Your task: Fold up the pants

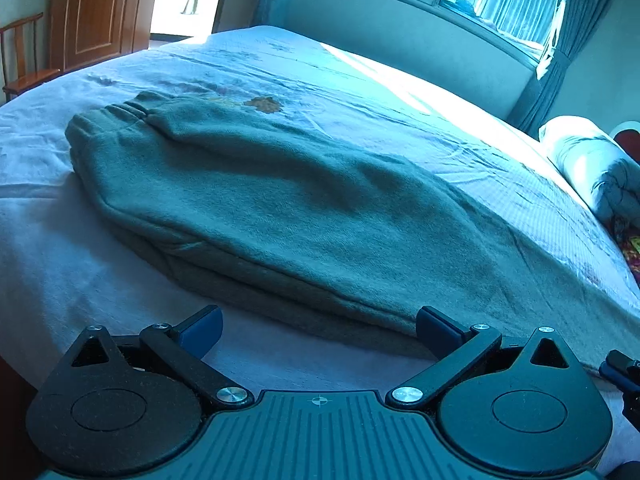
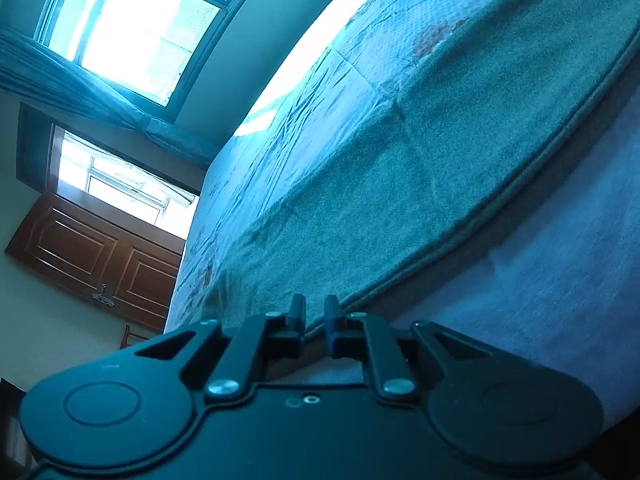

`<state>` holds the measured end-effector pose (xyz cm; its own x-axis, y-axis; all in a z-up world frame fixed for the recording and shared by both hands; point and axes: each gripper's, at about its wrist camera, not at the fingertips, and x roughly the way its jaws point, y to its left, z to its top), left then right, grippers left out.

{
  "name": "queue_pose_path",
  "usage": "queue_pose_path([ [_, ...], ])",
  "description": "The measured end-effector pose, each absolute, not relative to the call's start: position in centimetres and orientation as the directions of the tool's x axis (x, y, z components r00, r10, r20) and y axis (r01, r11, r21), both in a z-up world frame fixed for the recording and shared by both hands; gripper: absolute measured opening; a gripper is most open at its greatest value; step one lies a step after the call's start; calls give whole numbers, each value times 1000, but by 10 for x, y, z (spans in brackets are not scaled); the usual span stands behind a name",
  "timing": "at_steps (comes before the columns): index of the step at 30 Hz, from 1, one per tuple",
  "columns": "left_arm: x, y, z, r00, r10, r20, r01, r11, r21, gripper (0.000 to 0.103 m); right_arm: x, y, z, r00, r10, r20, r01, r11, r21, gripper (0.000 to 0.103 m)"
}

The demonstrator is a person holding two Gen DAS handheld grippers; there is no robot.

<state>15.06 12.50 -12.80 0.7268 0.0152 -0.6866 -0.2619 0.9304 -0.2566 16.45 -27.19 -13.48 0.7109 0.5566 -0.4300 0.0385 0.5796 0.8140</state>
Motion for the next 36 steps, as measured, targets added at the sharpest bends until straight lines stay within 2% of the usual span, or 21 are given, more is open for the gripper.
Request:
queue_pose_path([
  [2, 155, 119, -130, 713, 7, -701, -267, 927, -262, 65, 164, -273, -136, 710, 559, -429, 41, 575, 817, 4],
  [6, 155, 116, -129, 714, -6, -700, -271, 919, -285, 63, 166, -275, -140, 714, 557, -425, 47, 567, 822, 5],
  [8, 154, 118, -128, 712, -17, -702, -271, 915, -297, 55, 169, -276, -145, 711, 561, -423, 60, 552, 832, 5],
  [10, 152, 122, -127, 715, -48, -698, -273, 900, -341, 53, 168, -277, -149, 709, 574, -410, 66, 525, 849, 5],
  [13, 144, 124, -124, 730, -74, -680, -276, 878, -392, 53, 172, -275, -153, 702, 591, -398, 82, 487, 869, 8],
  [24, 155, 138, -135, 733, -188, -653, -314, 758, -571, 53, 180, -272, -171, 688, 608, -396, 131, 432, 892, 8],
  [29, 157, 135, -136, 749, -164, -643, -329, 749, -575, 53, 180, -272, -172, 688, 611, -391, 125, 431, 894, 9],
  [33, 163, 135, -139, 752, -161, -640, -337, 740, -582, 48, 181, -273, -173, 690, 610, -389, 130, 424, 896, 9],
  [36, 167, 139, -144, 765, -163, -623, -346, 712, -611, 37, 183, -272, -176, 690, 614, -384, 139, 408, 902, 9],
])
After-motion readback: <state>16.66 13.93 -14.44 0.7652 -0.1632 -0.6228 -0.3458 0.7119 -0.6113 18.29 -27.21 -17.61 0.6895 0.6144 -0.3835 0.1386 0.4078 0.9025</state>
